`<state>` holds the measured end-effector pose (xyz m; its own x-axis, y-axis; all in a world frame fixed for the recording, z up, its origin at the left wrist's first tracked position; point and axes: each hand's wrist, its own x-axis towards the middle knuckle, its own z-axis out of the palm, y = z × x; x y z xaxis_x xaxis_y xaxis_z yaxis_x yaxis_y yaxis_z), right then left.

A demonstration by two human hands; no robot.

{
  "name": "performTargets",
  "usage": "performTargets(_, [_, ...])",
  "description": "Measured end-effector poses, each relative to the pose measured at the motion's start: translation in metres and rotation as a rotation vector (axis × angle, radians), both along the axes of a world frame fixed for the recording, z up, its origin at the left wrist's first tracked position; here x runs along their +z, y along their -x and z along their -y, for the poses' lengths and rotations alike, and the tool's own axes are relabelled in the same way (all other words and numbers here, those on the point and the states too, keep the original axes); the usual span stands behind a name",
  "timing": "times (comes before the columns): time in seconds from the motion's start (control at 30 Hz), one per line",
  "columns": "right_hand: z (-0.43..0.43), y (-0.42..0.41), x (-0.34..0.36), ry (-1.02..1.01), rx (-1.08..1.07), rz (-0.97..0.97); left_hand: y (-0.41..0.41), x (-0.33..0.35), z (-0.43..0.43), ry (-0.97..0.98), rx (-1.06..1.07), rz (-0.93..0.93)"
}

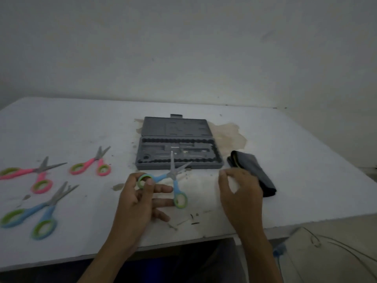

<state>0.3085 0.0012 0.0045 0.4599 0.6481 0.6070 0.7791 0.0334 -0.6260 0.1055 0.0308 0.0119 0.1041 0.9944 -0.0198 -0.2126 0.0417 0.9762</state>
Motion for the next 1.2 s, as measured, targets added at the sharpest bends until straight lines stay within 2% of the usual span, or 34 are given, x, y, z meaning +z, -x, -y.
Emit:
performTargets(0.07, [-0.005,-0.026,0.005,0.047,-0.127,0.042,-0.001,-0.002,0.000,-0.027,-0.011,-0.009])
performTargets(0.13, [-0.013,-0.046,0.009,0.223,-0.240,0.018,-0.001,-0.003,0.000,-0.049,-0.016,-0.020])
performTargets(0.23, [-0.030,-0.062,0.009,0.506,-0.263,0.008,0.000,-0.005,0.001,-0.076,-0.015,-0.032])
performTargets(0.33, [-0.039,-0.069,-0.006,0.645,-0.273,0.117,0.000,-0.006,0.002,-0.087,-0.019,-0.044])
performTargets(0.47, [-0.034,-0.081,-0.012,0.488,-0.308,0.100,0.000,-0.006,0.004,-0.093,-0.015,-0.059])
performTargets(0.53, [-0.021,-0.085,-0.007,0.387,-0.199,-0.008,0.000,-0.006,0.005,-0.094,-0.012,-0.061])
performTargets(0.6, [-0.003,-0.084,0.001,0.324,0.007,-0.065,0.000,-0.005,0.004,-0.088,-0.012,-0.065])
performTargets(0.67, [0.013,-0.083,0.004,0.421,0.158,0.092,0.000,-0.006,0.003,-0.077,-0.013,-0.071])
performTargets(0.73, [0.024,-0.082,0.004,0.618,0.255,0.202,0.000,-0.006,0.002,-0.073,-0.013,-0.078])
performTargets(0.83, [0.029,-0.076,0.008,0.769,0.348,0.187,0.000,-0.006,0.001,-0.070,-0.014,-0.080])
performTargets(0.9, [0.024,-0.067,0.011,0.693,0.304,0.081,-0.001,-0.005,0.001,-0.070,-0.021,-0.103])
performTargets(1.0, [0.011,-0.050,0.003,0.567,0.080,-0.047,-0.005,-0.003,0.000,-0.076,-0.053,-0.136])
performTargets(1.1, [0.007,-0.034,-0.015,0.588,-0.183,0.204,-0.008,-0.001,-0.003,-0.085,-0.086,-0.154])
performTargets(1.13, [0.007,-0.030,-0.020,0.558,-0.211,0.260,-0.008,0.000,-0.004,-0.087,-0.089,-0.154])
performTargets(1.2, [0.005,-0.031,-0.019,0.529,-0.174,0.237,-0.008,0.001,-0.005,-0.090,-0.090,-0.141])
